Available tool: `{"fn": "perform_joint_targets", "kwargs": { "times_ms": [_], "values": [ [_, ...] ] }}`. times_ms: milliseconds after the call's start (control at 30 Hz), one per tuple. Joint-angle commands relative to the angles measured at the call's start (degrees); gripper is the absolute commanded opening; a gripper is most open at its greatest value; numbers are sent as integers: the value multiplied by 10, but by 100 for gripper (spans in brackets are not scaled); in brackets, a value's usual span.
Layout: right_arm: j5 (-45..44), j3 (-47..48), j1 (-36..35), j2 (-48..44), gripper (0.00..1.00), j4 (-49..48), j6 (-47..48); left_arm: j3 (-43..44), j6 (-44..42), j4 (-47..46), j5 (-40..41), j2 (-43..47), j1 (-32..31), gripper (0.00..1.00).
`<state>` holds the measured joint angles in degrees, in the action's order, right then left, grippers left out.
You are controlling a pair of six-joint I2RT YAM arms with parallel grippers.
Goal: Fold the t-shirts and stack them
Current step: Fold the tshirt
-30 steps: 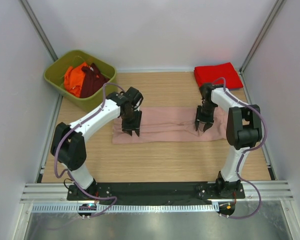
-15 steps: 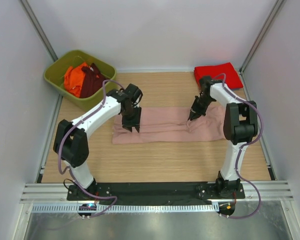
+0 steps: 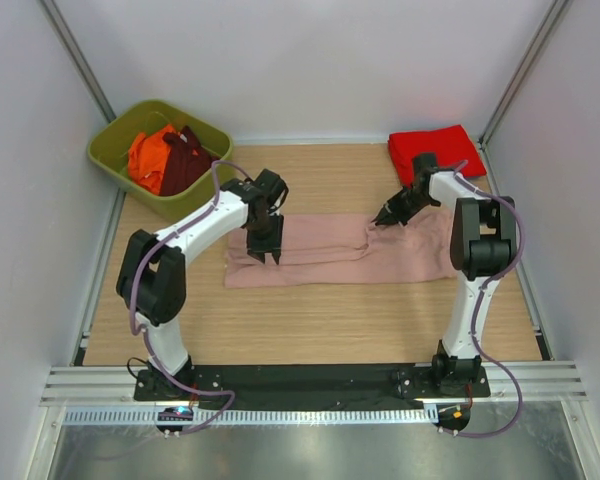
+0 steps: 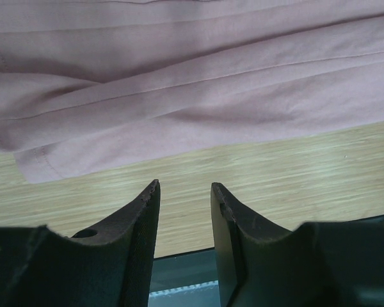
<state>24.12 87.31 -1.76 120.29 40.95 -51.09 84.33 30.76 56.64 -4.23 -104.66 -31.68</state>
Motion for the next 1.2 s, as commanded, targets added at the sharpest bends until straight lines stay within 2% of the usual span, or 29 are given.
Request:
{"fn": "perform_joint_targets", "kwargs": {
  "times_ms": [0, 433, 533, 567, 633, 700, 800, 967, 1067, 1167],
  "values": [
    [27, -11, 4, -8, 5, -55, -51, 20, -10, -20, 9, -5, 5, 39],
    [16, -100, 39, -46, 8, -162, -146, 31, -9, -41, 16, -34, 9, 34],
    [7, -81, 39, -48, 35, -144, -107, 35, -10, -50, 14, -47, 11, 30],
    [-6, -62, 35, -48, 50, -116, -36, 36, -10, -53, 13, -50, 11, 28],
    [-56, 12, 18, -55, 61, -20, 46, 39, -10, -60, 12, -57, 11, 23],
    [-91, 53, -17, -69, 64, 53, 142, 42, -7, -58, 10, -66, 12, 15],
    [-144, 32, -62, -123, 63, 87, 208, 38, 4, -47, 7, -64, 12, 12],
    [-169, -43, -147, -173, 63, 92, 210, 16, 39, -32, 16, -52, 12, 14],
    [-178, -51, -190, -168, 62, 93, 194, 29, 45, -17, 16, -77, 12, 14],
    [-185, -37, -223, -154, 57, 105, 183, 36, 47, -12, 12, -99, 12, 14]
  ]
}}
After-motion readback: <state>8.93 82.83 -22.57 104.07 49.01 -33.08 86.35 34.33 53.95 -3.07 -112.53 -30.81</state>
